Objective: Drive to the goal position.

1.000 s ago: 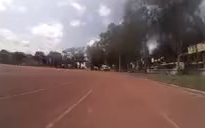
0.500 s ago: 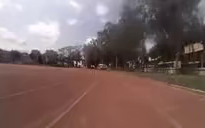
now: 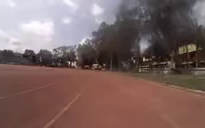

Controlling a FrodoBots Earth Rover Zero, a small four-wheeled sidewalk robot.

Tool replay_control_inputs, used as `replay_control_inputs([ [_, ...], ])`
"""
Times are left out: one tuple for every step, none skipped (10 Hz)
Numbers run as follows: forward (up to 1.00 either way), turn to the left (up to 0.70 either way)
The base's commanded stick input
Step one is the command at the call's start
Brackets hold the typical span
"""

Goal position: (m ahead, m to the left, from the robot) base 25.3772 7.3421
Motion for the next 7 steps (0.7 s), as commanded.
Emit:
replay_control_inputs([
  [0.7,0.0],
  [0.7,0.0],
  [0.7,0.0],
  [0.7,0.0],
  [0.7,0.0],
  [0.7,0.0],
  [0.7,0.0],
])
